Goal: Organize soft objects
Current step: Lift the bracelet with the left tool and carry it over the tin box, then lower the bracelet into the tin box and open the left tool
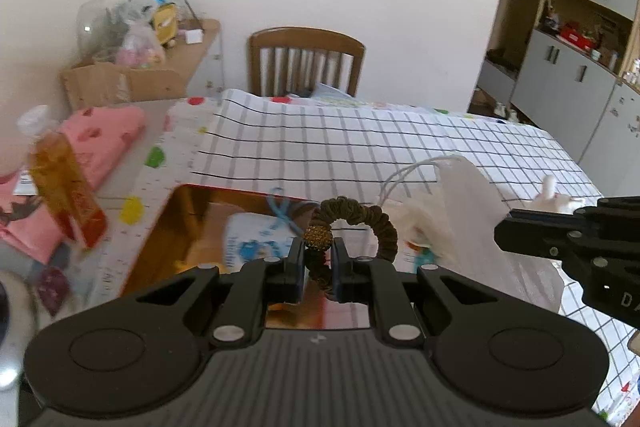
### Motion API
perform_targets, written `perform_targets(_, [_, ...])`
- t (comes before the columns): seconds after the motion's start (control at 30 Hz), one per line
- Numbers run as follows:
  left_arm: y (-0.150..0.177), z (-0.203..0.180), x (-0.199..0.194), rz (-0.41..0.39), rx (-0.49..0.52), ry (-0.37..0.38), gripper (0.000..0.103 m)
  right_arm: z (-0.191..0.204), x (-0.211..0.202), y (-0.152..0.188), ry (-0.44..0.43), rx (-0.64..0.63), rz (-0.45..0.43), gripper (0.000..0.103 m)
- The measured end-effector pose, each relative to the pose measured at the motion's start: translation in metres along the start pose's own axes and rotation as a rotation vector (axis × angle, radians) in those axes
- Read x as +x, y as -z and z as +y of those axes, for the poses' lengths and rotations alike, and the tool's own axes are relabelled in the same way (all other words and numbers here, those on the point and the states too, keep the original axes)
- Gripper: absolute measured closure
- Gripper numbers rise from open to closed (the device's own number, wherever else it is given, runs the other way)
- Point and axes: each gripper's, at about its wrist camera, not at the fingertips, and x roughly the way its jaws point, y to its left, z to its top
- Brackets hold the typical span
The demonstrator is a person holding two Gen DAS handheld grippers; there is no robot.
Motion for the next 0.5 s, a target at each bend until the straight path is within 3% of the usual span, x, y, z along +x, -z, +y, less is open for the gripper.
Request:
perform_targets(0.23, [-0.005, 0.035, -0.005, 0.007, -0.026, -0.074, 0.09, 0.021, 0.027, -0.019, -0.053, -0.024, -0.001, 0.098])
perform_targets(0.5, [-0.002, 0.065, 0.012, 0.067, -0.048, -0.133, 0.09, 0.035, 0.074, -0.034, -0.097, -0.022, 0.041, 0.098])
